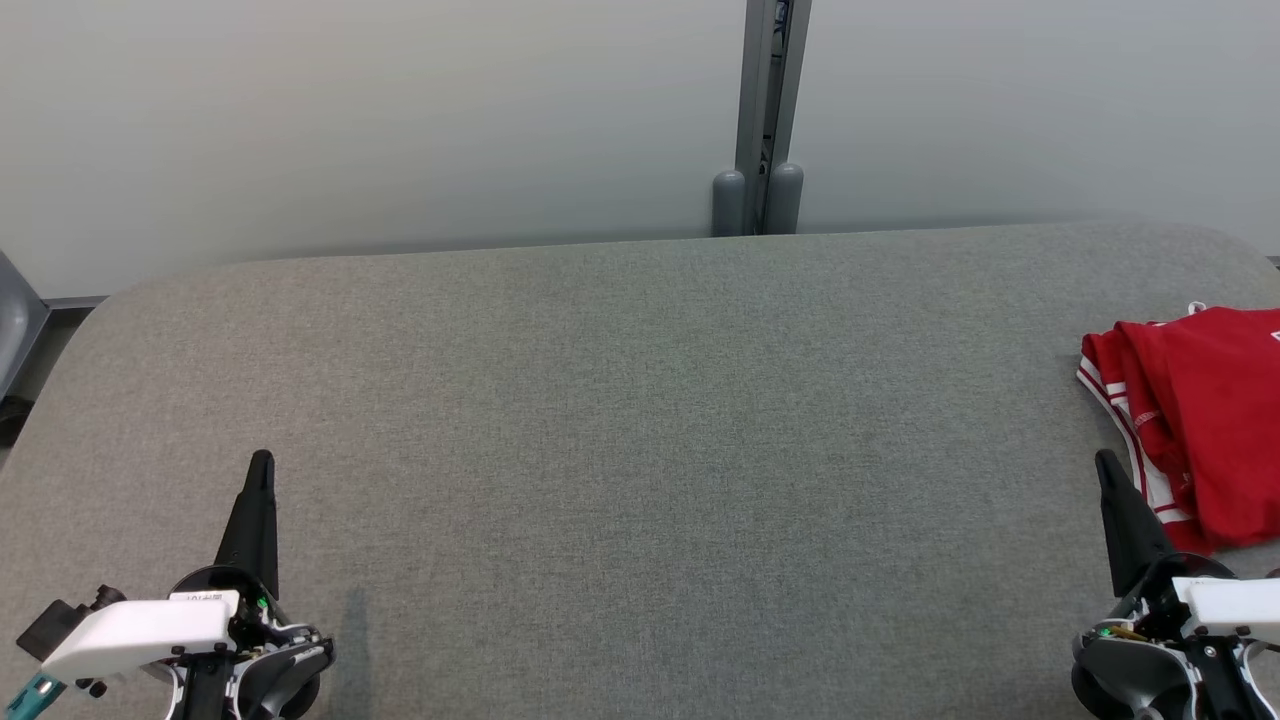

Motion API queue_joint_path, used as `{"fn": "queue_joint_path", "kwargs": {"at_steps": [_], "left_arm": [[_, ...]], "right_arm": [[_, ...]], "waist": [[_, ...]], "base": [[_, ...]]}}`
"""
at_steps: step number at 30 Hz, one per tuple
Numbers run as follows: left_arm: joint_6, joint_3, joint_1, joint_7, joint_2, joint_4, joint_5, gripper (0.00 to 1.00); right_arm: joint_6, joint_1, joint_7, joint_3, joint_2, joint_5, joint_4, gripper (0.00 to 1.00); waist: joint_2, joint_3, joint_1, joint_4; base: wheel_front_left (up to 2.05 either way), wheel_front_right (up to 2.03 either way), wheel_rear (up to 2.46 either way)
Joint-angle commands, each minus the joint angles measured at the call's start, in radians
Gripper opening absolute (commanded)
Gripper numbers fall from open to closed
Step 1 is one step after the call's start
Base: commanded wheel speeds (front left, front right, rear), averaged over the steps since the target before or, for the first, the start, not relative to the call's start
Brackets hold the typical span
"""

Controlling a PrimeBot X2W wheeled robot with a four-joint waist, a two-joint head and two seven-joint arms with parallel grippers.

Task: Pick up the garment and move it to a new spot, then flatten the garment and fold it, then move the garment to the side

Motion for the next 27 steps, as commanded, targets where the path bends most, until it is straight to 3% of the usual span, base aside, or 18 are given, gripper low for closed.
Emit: {"fn": "queue_joint_path", "kwargs": {"at_steps": [1,27], "left_arm": [[-0.004,0.004,-0.015,0.003,0.002,0.001,0.002,0.00],[-0.004,0.005,-0.015,0.003,0.002,0.001,0.002,0.00]], "right_arm": [[0.001,-0.005,0.001,-0.001,-0.008,0.002,0.002,0.00],[0.001,-0.005,0.001,-0.001,-0.008,0.003,0.002,0.00]], "waist": [[-0.0001,0.000,0.0000,0.000],[-0.0001,0.000,0.0000,0.000]], "base": [[0.00,0.00,0.00],[0.00,0.00,0.00]]}}
